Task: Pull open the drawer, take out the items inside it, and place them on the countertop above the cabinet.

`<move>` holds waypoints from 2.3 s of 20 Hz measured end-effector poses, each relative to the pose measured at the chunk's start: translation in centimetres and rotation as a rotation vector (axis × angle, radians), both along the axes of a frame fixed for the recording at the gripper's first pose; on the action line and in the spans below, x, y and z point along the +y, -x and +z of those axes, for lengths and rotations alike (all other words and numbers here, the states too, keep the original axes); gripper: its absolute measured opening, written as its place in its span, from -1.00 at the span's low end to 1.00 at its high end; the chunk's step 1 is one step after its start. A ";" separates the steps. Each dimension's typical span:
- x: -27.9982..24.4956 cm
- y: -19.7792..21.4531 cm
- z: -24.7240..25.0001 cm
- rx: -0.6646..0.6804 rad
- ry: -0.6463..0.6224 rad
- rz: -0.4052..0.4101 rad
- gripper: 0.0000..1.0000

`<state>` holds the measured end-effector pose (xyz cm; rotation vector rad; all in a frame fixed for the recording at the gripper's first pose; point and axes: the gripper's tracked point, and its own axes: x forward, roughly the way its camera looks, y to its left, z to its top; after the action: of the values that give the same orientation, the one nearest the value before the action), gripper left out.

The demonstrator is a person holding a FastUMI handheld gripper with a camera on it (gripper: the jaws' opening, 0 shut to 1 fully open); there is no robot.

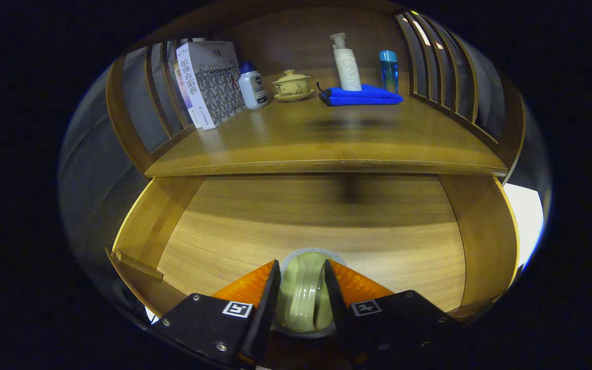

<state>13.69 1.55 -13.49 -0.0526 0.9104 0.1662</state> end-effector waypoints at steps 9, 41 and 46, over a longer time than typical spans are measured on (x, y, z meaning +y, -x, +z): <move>-0.5 0.0 0.5 -0.034 -0.004 -0.011 -0.54; 2.2 -12.3 16.4 -0.524 -0.078 -0.104 -0.54; 1.4 -15.6 14.5 -0.483 -0.111 -0.184 -0.54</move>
<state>29.30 2.98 1.06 0.0916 0.4198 0.0290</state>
